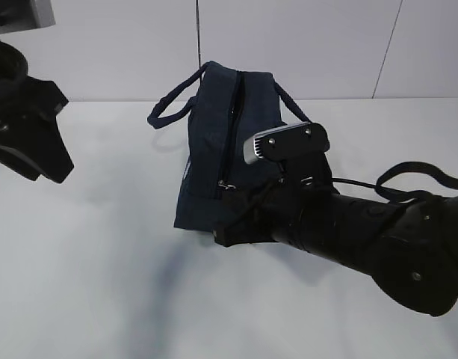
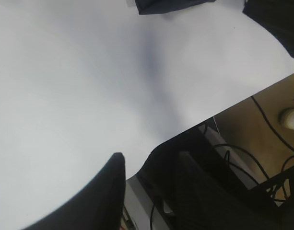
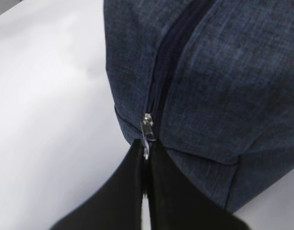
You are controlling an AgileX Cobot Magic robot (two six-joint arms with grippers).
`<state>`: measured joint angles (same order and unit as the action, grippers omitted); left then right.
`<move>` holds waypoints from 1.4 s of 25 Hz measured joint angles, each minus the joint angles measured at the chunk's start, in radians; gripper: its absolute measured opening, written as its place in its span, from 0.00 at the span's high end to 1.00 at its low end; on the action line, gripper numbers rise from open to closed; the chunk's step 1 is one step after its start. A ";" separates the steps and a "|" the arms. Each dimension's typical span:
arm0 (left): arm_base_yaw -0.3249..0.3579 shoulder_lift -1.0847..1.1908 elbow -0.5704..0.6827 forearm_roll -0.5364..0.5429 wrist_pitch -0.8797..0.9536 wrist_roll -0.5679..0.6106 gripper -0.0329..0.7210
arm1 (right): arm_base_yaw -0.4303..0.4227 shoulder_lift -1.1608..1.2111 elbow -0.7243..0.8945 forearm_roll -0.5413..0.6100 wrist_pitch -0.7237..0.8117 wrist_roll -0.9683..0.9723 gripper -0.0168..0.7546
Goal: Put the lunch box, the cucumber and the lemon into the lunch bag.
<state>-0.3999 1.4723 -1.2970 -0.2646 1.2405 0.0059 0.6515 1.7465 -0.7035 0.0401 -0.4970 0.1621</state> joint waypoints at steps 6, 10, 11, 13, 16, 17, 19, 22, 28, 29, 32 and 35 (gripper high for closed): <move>0.000 0.063 0.000 -0.005 -0.004 0.035 0.64 | 0.000 -0.025 0.000 -0.002 0.009 0.000 0.98; 0.000 0.095 0.000 -0.023 -0.035 0.052 0.64 | 0.000 -0.035 0.000 -0.002 0.009 -0.002 0.98; 0.000 0.101 0.000 -0.031 -0.042 0.055 0.64 | 0.000 -0.035 0.000 -0.002 0.009 -0.002 0.98; 0.000 0.109 0.000 -0.049 -0.060 0.064 0.64 | 0.000 -0.035 -0.006 -0.002 0.011 -0.005 0.98; 0.000 0.119 0.000 -0.071 -0.076 0.081 0.64 | 0.000 -0.035 -0.039 -0.002 0.014 -0.025 0.98; 0.000 0.121 0.000 -0.080 -0.081 0.088 0.64 | 0.000 -0.035 -0.053 -0.002 0.015 -0.032 0.98; 0.000 0.121 0.000 -0.087 -0.089 0.097 0.64 | 0.000 -0.035 -0.074 -0.002 0.015 -0.038 0.98; 0.000 0.123 0.000 -0.088 -0.098 0.108 0.64 | 0.000 -0.037 -0.092 -0.004 0.016 -0.040 0.98; 0.000 0.123 0.000 -0.088 -0.129 0.143 0.64 | 0.000 -0.041 -0.099 -0.006 0.012 -0.044 0.98; 0.000 0.123 0.000 -0.088 -0.133 0.145 0.64 | 0.000 -0.041 -0.099 -0.006 0.012 -0.044 0.98; 0.000 0.124 0.000 -0.088 -0.150 0.152 0.64 | 0.000 -0.041 -0.107 -0.003 0.012 -0.061 0.98; -0.002 0.133 0.000 -0.088 -0.157 0.156 0.64 | 0.000 -0.041 -0.142 0.022 0.015 -0.110 0.98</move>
<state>-0.4020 1.6049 -1.2970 -0.3527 1.0838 0.1618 0.6515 1.7057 -0.8454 0.0618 -0.4824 0.0521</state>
